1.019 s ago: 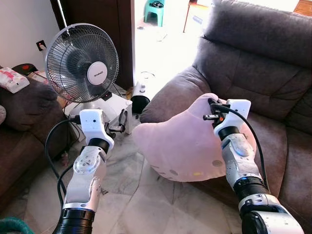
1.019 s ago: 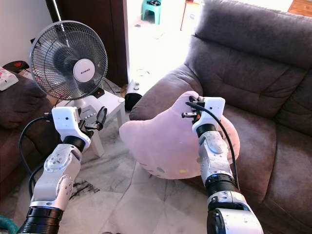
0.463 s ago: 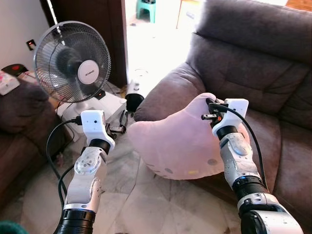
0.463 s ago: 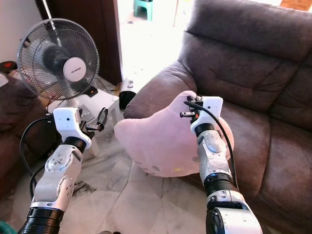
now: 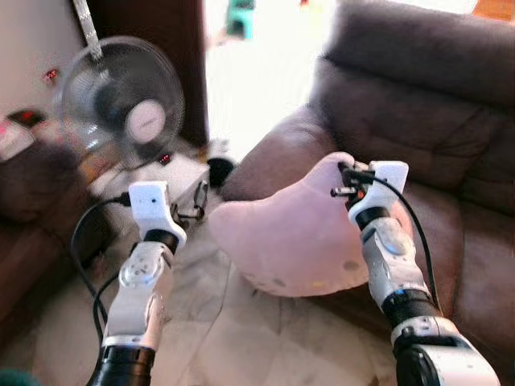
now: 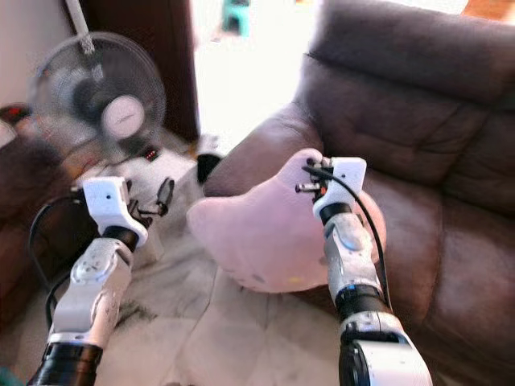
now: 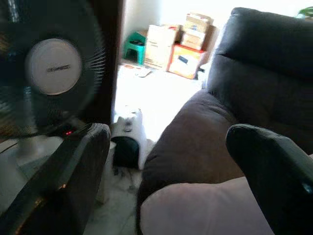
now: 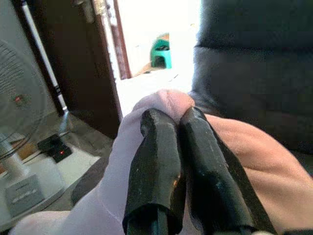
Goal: Move the pillow to the sofa from floor
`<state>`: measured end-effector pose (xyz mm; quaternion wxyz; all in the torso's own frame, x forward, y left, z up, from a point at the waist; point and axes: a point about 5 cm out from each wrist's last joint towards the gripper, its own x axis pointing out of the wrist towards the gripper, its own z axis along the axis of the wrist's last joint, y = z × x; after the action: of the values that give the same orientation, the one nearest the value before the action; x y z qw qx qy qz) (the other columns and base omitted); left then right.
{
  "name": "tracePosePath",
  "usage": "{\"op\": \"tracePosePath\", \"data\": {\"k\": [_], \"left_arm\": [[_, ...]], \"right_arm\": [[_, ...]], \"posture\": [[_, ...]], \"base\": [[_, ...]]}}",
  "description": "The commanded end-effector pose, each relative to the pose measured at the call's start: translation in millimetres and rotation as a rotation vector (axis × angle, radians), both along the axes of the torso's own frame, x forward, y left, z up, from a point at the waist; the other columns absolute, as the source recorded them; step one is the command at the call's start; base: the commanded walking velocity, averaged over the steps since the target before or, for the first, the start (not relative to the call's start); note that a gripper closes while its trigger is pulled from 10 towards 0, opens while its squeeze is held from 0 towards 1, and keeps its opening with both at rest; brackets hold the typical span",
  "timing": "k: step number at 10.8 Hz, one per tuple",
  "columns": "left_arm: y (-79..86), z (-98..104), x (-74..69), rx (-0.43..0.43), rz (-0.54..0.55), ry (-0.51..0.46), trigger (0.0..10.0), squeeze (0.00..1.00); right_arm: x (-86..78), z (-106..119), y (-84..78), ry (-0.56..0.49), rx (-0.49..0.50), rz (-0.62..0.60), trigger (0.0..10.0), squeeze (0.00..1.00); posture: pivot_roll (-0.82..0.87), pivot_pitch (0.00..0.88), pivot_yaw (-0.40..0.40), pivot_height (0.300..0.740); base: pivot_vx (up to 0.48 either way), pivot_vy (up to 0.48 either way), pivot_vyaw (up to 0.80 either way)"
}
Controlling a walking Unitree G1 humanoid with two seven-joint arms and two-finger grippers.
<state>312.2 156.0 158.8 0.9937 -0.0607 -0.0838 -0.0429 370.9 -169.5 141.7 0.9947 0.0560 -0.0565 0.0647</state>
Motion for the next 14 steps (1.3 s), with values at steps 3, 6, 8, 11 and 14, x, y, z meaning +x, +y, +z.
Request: {"op": "tracePosePath", "data": {"k": [3, 6, 8, 11, 14], "left_arm": [[-4.7, 2, 0.5, 0.011, -0.014, -0.006, 10.0, 0.0], [-4.1, 2, 0.2, 0.015, -0.012, -0.005, 10.0, 0.0], [-4.5, 2, 0.3, 0.017, -0.013, -0.005, 10.0, 0.0], [-4.7, 1, 0.2, 0.017, -0.01, -0.004, 10.0, 0.0], [-2.0, 0, -0.6, 0.019, -0.002, 0.002, 10.0, 0.0]], "right_arm": [[7.3, 30, -1.3, -0.119, 0.006, -0.01, 10.0, 0.0], [7.9, 31, 0.0, -0.121, 0.003, -0.005, 10.0, 0.0], [8.2, 31, 0.7, -0.12, 0.002, -0.001, 10.0, 0.0], [8.3, 30, 9.8, -0.118, 0.006, 0.042, 10.0, 0.0], [7.1, 27, 21.7, -0.11, 0.002, 0.101, 10.0, 0.0]], "posture": [[0.14, 0.08, -0.072, 0.74], [0.14, 0.072, -0.073, 0.74], [0.14, 0.067, -0.073, 0.74], [0.14, 0.066, -0.08, 0.74], [0.15, 0.076, -0.087, 0.74]], "base": [[0.26, 0.0, -0.46], [0.262, 0.0, 0.0], [0.261, 0.0, 0.0], [0.262, 0.0, 0.0], [0.262, 0.0, 0.0]]}}
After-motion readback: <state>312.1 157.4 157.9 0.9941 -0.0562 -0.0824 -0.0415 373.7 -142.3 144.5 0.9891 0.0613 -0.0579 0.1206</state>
